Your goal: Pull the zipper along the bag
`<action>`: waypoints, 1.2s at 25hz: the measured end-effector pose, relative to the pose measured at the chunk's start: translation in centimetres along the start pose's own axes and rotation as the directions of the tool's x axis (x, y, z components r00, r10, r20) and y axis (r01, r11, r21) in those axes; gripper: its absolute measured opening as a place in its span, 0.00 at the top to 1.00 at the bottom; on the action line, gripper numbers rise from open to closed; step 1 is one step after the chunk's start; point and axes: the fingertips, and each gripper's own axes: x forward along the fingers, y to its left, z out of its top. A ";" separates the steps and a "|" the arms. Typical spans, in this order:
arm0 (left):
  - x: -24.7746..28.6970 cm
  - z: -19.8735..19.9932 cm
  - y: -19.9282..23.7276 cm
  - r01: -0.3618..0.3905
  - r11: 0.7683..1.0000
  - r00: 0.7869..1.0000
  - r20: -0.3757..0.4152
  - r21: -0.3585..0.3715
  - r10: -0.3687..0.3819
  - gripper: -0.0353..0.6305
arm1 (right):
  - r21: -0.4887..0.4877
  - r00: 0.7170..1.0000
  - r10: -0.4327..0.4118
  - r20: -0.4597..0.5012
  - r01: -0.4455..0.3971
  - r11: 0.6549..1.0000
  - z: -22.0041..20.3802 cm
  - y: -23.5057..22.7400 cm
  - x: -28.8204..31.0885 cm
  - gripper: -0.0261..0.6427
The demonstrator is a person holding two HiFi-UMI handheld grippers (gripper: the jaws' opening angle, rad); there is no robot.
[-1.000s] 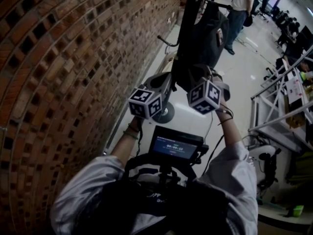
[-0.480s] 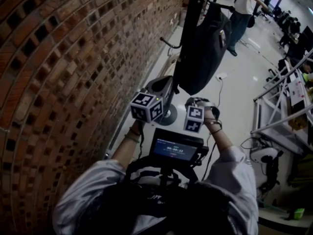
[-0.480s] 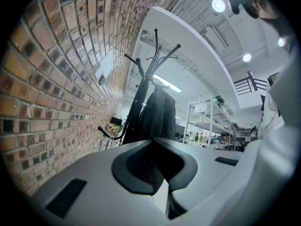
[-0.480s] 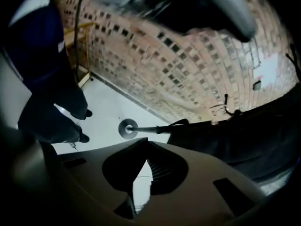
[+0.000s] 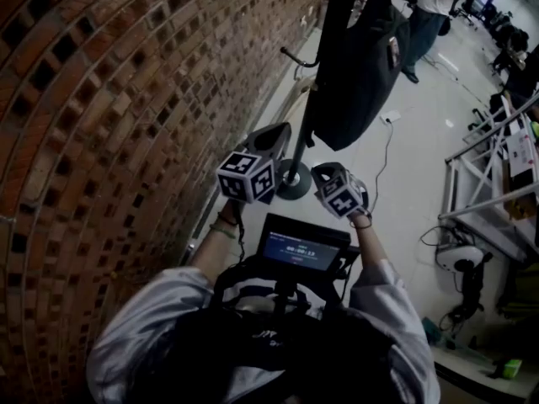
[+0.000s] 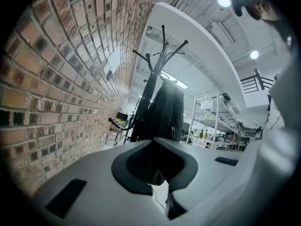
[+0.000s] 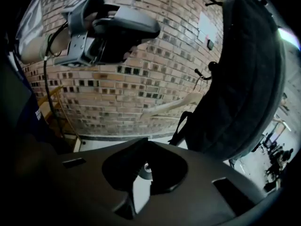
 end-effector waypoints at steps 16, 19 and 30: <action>0.0 -0.1 -1.0 0.009 1.000 1.000 0.004 -0.002 -0.009 0.94 | 0.019 0.998 -0.043 0.041 0.042 0.999 1.5 -1.6 -1.2 0.96; -0.1 -0.1 -1.0 0.005 1.000 1.000 0.001 0.000 -0.005 0.94 | 0.031 0.998 -0.048 0.047 0.046 0.998 1.7 -1.8 -1.4 0.96; -0.3 -0.3 -0.8 -0.001 1.000 1.000 0.001 -0.010 0.001 0.94 | 0.038 0.997 -0.064 0.038 0.062 0.997 1.4 -2.1 -1.7 0.96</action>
